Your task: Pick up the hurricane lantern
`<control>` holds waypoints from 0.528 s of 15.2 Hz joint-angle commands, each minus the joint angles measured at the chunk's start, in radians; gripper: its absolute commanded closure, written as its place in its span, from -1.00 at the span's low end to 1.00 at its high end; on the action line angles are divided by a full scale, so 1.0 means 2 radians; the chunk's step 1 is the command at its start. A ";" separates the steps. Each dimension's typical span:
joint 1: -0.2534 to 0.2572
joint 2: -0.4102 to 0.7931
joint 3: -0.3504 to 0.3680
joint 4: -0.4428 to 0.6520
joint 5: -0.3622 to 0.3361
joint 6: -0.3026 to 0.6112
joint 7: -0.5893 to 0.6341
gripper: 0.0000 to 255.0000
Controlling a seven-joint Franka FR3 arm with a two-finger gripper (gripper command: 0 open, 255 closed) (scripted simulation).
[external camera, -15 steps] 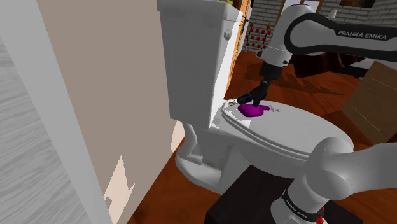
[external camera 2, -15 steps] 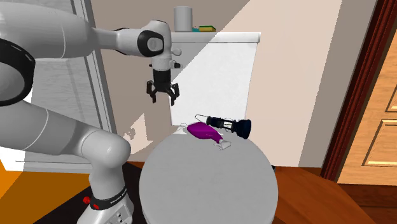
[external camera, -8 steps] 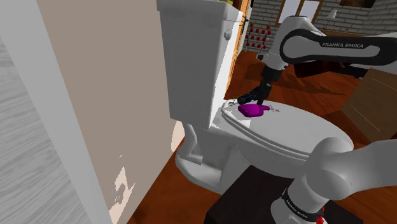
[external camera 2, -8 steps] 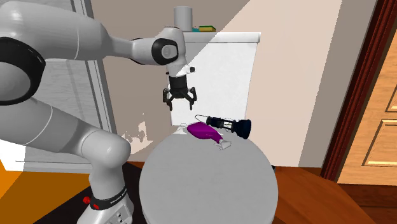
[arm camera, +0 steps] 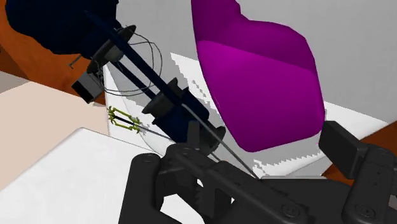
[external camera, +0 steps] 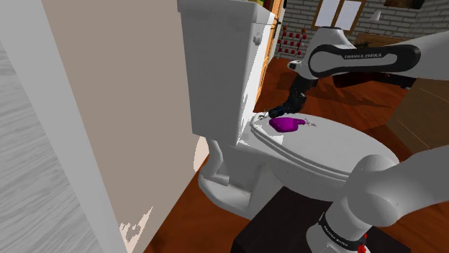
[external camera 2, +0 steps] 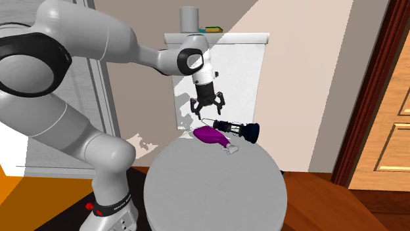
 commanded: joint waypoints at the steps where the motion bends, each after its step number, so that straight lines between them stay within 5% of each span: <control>1: 0.010 0.029 -0.026 0.019 -0.007 0.029 -0.045 -1.00; 5: 0.037 0.086 -0.075 0.059 -0.004 0.081 -0.129 -1.00; 8: 0.037 0.091 -0.080 0.042 -0.006 0.102 -0.128 -1.00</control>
